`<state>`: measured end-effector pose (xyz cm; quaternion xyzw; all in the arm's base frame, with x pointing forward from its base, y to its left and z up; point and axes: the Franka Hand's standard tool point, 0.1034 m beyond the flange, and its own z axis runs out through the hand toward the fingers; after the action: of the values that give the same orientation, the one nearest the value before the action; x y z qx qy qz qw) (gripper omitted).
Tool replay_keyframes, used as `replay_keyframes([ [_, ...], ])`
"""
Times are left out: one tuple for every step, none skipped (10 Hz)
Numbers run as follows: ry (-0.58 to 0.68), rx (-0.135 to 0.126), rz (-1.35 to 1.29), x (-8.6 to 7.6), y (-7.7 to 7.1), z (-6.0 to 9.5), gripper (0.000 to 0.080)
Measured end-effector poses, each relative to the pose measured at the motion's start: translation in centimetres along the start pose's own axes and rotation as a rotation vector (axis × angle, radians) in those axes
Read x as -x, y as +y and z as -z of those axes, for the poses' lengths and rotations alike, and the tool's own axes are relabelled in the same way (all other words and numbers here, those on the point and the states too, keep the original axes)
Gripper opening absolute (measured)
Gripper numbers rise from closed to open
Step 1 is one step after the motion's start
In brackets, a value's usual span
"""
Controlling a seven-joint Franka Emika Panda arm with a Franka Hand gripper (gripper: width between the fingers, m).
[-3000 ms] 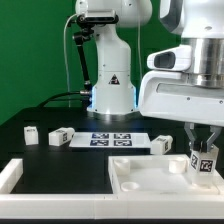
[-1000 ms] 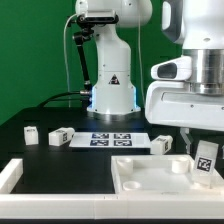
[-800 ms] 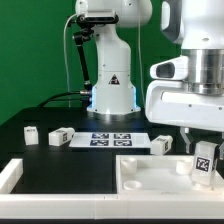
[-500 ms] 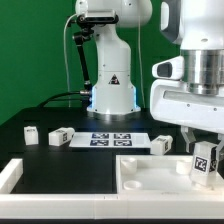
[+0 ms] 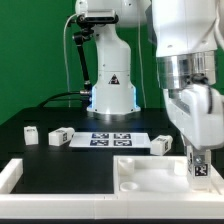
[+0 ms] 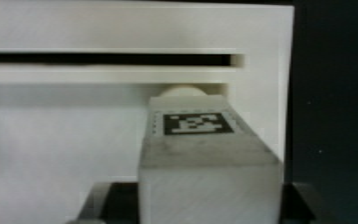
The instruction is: Assemble square table
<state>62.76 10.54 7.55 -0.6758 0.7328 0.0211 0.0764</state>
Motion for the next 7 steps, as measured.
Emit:
replay_keyframes([
  [0.002, -0.002, -0.01, 0.36, 0.05, -0.04, 0.0294],
  [0.002, -0.001, 0.008, 0.39, 0.06, -0.04, 0.0294],
  [0.009, 0.014, 0.111, 0.41, 0.25, -0.16, 0.0294],
  [0.02, 0.057, 0.297, 0.71, 0.52, -0.18, 0.0455],
  [0.021, 0.084, 0.447, 1.04, 0.44, 0.03, 0.0578],
  [0.019, 0.084, 0.532, 1.06, 0.41, 0.05, 0.0634],
  [0.018, 0.083, 0.6, 0.93, 0.36, 0.01, 0.0634],
])
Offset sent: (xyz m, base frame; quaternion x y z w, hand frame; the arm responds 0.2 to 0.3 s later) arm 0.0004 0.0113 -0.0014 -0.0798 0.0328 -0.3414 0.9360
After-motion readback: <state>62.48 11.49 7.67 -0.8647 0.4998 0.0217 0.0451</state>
